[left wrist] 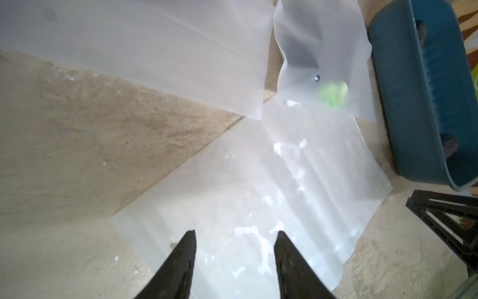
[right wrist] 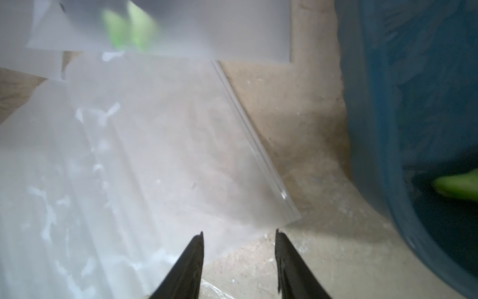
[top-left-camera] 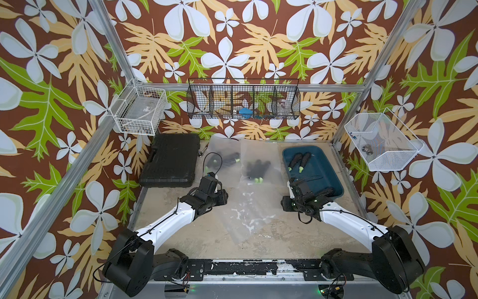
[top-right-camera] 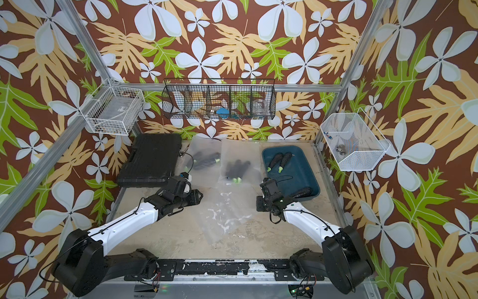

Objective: Place the eggplant in a zip-top bag and seal the zipper
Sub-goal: Adjust the zipper food storage bag in the zipper food storage bag.

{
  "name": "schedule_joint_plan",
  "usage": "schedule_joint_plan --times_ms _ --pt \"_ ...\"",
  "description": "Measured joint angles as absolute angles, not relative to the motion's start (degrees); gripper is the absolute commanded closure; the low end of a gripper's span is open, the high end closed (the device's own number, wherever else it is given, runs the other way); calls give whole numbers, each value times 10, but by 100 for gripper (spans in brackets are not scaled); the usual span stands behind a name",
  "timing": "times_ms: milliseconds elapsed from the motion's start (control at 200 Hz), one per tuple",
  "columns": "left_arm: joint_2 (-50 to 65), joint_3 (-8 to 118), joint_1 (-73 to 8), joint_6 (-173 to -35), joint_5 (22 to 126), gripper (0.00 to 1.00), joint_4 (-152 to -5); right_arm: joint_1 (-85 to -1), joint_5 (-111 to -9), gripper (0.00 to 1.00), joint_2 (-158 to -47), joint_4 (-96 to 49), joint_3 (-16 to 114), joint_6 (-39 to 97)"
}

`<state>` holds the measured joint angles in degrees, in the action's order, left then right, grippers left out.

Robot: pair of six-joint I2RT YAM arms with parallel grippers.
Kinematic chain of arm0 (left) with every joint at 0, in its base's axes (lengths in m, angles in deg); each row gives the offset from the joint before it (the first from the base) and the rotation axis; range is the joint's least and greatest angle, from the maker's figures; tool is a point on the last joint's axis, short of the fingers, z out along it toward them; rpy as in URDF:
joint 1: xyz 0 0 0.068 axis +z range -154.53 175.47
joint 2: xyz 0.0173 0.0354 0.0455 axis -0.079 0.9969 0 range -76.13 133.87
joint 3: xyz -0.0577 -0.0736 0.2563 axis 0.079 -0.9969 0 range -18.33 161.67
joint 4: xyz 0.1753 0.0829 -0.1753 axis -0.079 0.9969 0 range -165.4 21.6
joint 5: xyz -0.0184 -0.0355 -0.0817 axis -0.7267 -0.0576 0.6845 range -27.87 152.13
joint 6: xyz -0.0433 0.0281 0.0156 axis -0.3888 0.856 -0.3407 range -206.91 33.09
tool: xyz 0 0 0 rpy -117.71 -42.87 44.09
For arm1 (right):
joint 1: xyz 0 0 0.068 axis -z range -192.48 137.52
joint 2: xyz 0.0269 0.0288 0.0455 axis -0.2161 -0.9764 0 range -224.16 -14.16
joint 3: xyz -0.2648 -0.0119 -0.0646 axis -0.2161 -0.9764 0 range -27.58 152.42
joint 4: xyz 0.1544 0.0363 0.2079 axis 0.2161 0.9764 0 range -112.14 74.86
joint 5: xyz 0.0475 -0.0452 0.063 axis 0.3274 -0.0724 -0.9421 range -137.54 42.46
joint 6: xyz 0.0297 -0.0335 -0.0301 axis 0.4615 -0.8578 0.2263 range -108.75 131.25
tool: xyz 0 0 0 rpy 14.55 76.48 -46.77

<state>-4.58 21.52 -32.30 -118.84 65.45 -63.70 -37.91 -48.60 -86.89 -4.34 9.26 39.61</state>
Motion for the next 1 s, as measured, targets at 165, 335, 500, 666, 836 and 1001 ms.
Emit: schedule_joint_plan --times_ms 165,335,500,666,836,1001 --pt "-44 214 -332 -1196 657 48 -643 -336 -486 51 -878 -55 55 410" --pt "-36 225 -332 -1193 662 48 -651 -313 -507 51 -899 -101 49 422" --pt "-26 232 -332 -1185 667 48 -654 -309 -538 52 -921 -156 43 442" --pt "-26 232 -332 -1183 667 48 -654 -309 -557 63 -934 -191 39 458" --pt "-26 231 -332 -1181 667 48 -654 -308 -570 89 -935 -209 35 468" --pt "-27 231 -332 -1180 662 48 -654 -308 -583 100 -911 -213 14 470"
